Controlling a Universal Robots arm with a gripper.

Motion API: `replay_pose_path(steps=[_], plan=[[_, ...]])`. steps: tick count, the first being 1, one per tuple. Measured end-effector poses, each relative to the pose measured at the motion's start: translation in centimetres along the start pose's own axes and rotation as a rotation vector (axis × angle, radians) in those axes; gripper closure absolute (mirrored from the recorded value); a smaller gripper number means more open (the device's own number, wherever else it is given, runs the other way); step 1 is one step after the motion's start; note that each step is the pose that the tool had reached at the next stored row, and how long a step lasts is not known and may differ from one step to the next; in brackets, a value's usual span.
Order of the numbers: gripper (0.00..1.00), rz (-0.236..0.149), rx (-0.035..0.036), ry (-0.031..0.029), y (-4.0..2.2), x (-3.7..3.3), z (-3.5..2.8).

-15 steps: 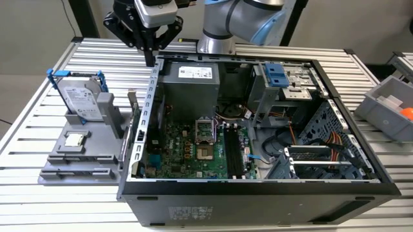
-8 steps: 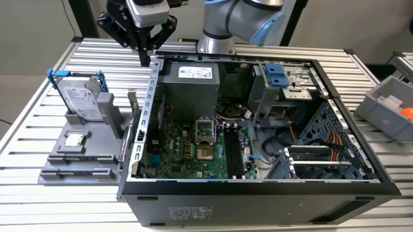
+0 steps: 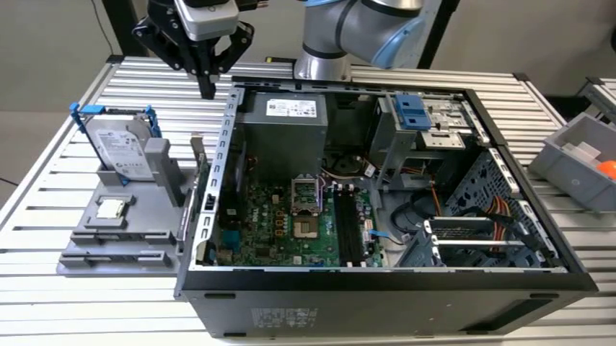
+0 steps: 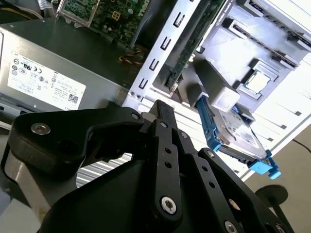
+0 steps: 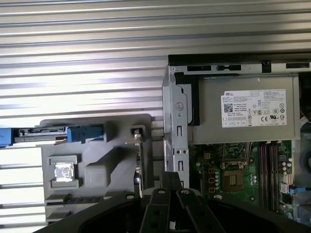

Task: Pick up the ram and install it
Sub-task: 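Reach for the ram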

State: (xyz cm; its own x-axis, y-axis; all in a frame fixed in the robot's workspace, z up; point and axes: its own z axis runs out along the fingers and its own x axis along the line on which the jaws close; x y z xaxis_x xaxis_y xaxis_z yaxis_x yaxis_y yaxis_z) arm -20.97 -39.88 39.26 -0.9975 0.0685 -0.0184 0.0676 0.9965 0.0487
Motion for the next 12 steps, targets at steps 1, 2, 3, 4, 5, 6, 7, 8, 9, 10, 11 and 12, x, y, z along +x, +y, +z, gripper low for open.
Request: replay_pose_path(steps=[1, 2, 3, 4, 5, 6, 7, 8, 9, 10, 11, 12], plan=[[1.0, 0.0, 0.0, -0.0001, -0.01, 0.14, 0.0], [1.0, 0.0, -0.0001, -0.0001, -0.02, 0.33, 0.0], [1.0, 0.0, 0.0, -0.0001, -0.03, 0.47, -0.01], [1.0, 0.0, 0.0, 0.0, -0.04, 0.61, -0.01], [1.0, 0.0, -0.0001, -0.0001, -0.05, 0.74, -0.01], [1.0, 0.0, 0.0, 0.0, -0.06, 0.88, -0.02], [1.0, 0.0, -0.0001, -0.0001, -0.07, 1.0, -0.02], [1.0, 0.0, 0.0, 0.0, -0.08, 1.14, -0.02], [1.0, 0.0, 0.0, 0.0, -0.09, 1.28, -0.03], [1.0, 0.0, 0.0, -0.0001, -0.09, 1.41, -0.03], [1.0, 0.0, 0.0, -0.0001, -0.1, 1.55, -0.03], [1.0, 0.0, 0.0, 0.0, -0.11, 1.68, -0.03]])
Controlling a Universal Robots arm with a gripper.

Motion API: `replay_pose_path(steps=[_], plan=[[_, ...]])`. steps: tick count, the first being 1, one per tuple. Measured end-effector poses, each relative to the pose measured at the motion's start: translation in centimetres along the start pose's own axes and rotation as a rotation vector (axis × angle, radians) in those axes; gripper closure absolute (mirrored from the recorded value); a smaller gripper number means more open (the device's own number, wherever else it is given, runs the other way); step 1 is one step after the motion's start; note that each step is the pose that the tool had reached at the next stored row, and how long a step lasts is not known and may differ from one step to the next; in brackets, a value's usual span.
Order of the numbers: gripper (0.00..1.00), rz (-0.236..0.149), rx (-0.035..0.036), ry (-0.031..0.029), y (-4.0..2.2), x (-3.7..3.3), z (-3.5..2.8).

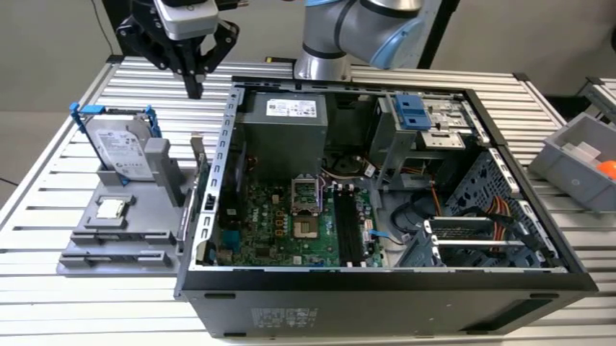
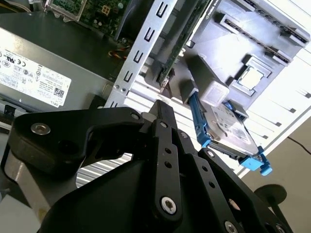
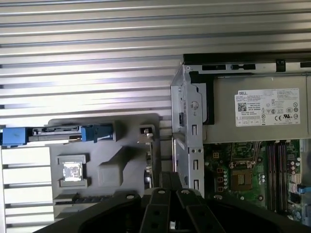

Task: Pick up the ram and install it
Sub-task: 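Reach for the ram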

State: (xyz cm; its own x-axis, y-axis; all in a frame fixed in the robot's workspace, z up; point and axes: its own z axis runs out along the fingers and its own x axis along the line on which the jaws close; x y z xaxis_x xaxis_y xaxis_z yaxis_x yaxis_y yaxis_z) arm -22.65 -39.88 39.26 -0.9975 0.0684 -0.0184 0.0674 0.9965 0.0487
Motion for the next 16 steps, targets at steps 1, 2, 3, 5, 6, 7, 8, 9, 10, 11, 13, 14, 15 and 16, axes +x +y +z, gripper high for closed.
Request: replay_pose_path(steps=[1, 2, 3, 5, 6, 7, 8, 9, 10, 11, 13, 14, 15, 16], plan=[[1.0, 0.0, 0.0, 0.0, -0.01, 0.13, 0.0], [1.0, 0.0, 0.0, 0.0, -0.02, 0.26, -0.01], [1.0, 0.0, 0.0, 0.0, -0.03, 0.38, -0.01], [1.0, 0.0, 0.0, 0.0, -0.04, 0.62, -0.01], [1.0, -0.001, 0.0, 0.0, -0.05, 0.74, -0.02], [1.0, -0.001, 0.0, 0.0, -0.06, 0.86, -0.02], [1.0, -0.001, 0.0, 0.0, -0.07, 0.97, -0.02], [1.0, -0.001, 0.0, 0.0001, -0.07, 1.07, -0.02], [1.0, -0.001, 0.0, 0.0, -0.08, 1.18, -0.03], [1.0, -0.001, -0.0001, 0.0, -0.09, 1.29, -0.03], [1.0, -0.001, 0.0, 0.0001, -0.1, 1.48, -0.03], [1.0, -0.001, 0.0, 0.0, -0.11, 1.57, -0.03], [1.0, -0.001, 0.0001, 0.0001, -0.11, 1.67, -0.04], [1.0, -0.001, 0.0, 0.0001, -0.12, 1.77, -0.04]])
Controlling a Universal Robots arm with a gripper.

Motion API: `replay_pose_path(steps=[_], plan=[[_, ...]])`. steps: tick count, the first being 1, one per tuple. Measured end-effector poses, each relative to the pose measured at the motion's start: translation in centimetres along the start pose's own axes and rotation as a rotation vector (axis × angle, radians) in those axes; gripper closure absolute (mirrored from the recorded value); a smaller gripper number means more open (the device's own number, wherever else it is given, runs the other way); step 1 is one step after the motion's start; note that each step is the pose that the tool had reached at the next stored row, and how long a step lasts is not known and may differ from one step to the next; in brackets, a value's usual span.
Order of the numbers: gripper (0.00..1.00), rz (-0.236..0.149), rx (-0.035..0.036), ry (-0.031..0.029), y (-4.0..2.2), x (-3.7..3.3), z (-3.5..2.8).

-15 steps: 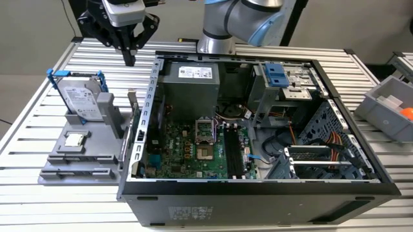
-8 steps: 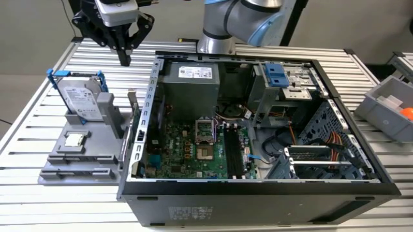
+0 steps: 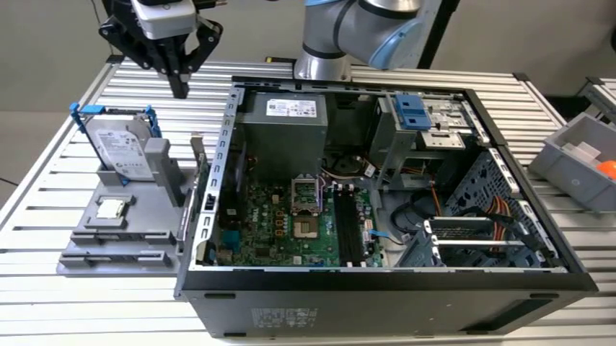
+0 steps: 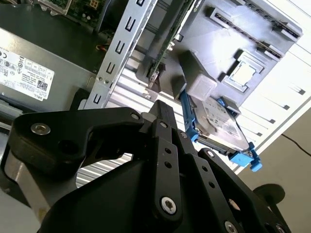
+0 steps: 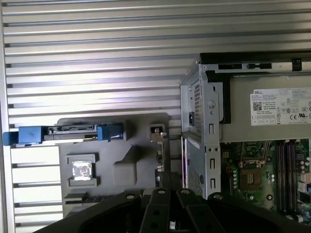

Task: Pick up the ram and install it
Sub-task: 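Reach for the ram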

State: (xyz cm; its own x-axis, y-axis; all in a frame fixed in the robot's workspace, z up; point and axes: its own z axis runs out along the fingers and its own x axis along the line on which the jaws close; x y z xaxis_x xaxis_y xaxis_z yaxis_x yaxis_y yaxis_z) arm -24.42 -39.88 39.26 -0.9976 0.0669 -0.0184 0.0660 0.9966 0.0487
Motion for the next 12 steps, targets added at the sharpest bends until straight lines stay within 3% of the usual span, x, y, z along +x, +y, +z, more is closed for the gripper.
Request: replay_pose_path(steps=[12], plan=[[1.0, 0.0, 0.0, 0.0, -0.07, 1.1, -0.02]])
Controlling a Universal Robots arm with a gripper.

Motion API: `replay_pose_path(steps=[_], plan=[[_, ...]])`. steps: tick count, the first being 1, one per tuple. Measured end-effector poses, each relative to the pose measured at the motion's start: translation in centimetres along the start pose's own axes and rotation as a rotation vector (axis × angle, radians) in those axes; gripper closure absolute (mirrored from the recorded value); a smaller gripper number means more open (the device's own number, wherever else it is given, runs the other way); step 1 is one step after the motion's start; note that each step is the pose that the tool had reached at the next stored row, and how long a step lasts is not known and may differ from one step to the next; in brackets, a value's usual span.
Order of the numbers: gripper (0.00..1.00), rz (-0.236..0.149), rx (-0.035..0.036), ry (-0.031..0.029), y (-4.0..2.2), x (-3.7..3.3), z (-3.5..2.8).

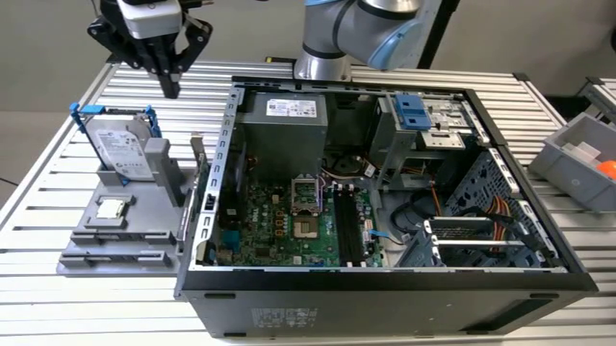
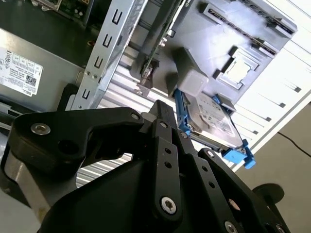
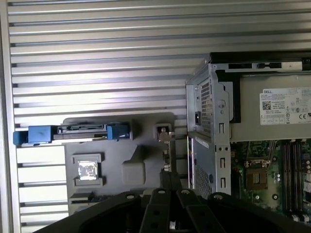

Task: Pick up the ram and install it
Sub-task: 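Reach for the ram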

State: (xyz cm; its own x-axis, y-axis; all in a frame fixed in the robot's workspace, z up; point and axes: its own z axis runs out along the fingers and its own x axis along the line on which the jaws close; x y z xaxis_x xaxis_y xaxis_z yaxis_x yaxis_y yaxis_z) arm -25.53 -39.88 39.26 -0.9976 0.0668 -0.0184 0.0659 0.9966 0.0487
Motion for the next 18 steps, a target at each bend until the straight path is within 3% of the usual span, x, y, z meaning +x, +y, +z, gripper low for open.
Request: replay_pose_path(steps=[18], plan=[[1.0, 0.0, 0.0, 0.0, -0.12, 1.85, -0.04]])
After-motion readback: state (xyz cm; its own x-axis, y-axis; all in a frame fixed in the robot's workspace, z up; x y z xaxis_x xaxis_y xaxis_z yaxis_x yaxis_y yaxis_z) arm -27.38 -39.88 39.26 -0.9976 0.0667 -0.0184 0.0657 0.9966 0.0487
